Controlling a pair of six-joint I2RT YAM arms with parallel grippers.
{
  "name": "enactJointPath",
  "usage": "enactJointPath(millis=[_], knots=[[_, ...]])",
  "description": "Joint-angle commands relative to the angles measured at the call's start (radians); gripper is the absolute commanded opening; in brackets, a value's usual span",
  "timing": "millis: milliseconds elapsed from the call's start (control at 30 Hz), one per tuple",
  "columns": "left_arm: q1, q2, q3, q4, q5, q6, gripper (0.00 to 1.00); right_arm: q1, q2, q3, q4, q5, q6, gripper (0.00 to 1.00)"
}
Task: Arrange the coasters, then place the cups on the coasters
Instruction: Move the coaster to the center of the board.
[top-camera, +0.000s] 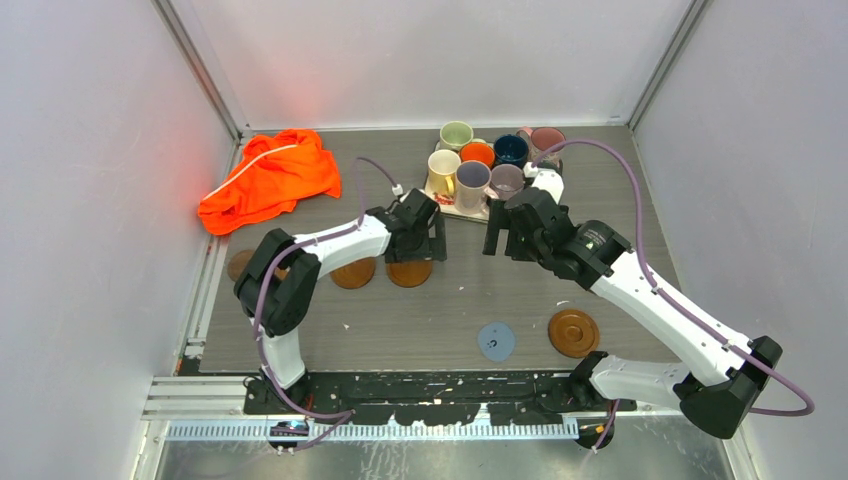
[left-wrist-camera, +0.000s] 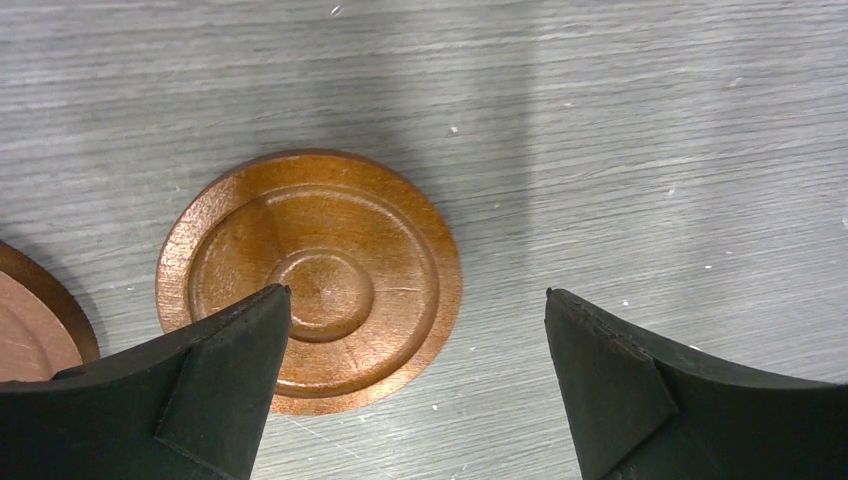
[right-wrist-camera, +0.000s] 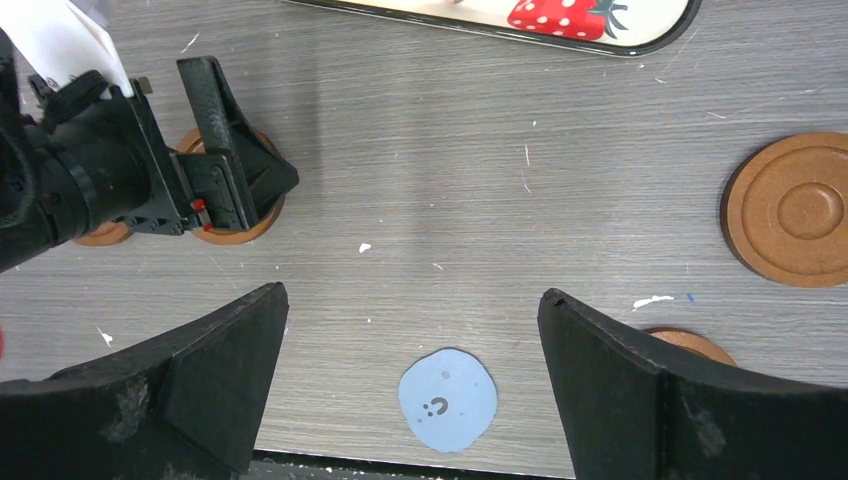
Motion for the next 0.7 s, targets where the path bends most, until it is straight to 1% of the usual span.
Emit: enactJointPath(millis=[0, 200, 300, 500, 667], knots=[[0.004, -0.029, 0.057, -0.012, 0.026, 0.032, 1.00, 0.005, -0.014, 0.030, -0.014, 0.052, 0.028, 1.00], [0.000, -0.087, 0.049, -0.022, 0.044, 0.036, 1.00, 0.004, -0.018, 0.030, -0.084, 0.141, 0.081, 1.00], [0.001, -0.138, 0.025, -0.032, 0.047, 0.036, 1.00, 0.004, -0.048, -0.004, -0.100, 0.176, 0.132, 1.00], [0.001, -0.257, -0.054, -0.036, 0.069, 0.027, 1.00, -0.006, -0.118, -0.105, -0.151, 0.226, 0.282, 1.00], [0.001, -0.342, -0.103, -0.053, 0.100, 0.041, 1.00, -0.013, -0.174, -0.213, -0.201, 0.269, 0.466, 1.00]])
